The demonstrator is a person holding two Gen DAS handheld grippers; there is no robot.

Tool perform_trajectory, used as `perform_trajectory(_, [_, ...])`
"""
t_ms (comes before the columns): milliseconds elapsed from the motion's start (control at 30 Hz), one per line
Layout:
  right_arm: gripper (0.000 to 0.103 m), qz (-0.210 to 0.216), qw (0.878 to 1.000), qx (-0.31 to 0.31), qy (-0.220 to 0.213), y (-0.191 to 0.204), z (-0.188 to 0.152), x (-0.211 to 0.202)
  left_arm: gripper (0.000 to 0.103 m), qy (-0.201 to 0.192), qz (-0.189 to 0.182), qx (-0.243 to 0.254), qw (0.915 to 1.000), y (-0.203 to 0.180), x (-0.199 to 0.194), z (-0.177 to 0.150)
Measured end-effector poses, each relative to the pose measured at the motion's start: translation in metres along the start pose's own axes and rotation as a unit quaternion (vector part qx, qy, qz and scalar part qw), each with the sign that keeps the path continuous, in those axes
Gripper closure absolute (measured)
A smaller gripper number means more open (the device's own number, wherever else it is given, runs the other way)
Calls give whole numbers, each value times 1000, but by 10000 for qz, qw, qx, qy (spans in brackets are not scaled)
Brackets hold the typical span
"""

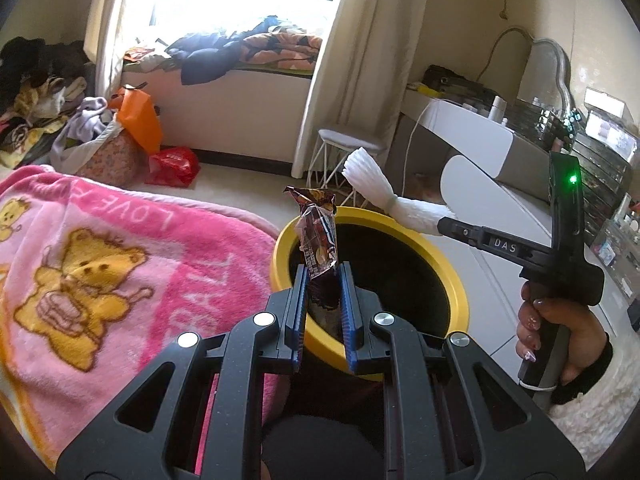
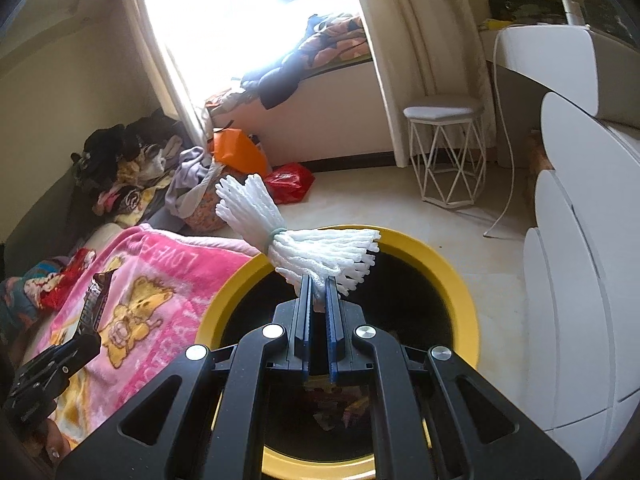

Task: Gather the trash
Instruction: 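Carry the white bundle and wrapper over the yellow bin with both tools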

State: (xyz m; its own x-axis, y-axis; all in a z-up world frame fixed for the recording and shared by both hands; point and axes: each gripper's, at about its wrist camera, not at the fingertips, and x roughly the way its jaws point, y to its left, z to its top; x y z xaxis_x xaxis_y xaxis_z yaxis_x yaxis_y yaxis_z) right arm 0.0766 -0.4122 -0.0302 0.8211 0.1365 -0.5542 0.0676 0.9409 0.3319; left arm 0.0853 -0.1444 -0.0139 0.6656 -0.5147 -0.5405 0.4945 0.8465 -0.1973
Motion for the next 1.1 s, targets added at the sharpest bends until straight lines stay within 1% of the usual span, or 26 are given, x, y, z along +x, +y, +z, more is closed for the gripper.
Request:
perform_trajectory(300, [97,-212,9997,126,-53,-20,-2,-11,92,44,-159,129,9998,-17,12,2])
perform_trajectory(767, [97,-420,9987,253,-98,-36,-5,-22,92,121,-286,222,9993,-32,31,3])
perform_trajectory(1100, [97,-502,9987,106,-54,-42,-7,-25,92,224,-234,229,9992,-36,51,6])
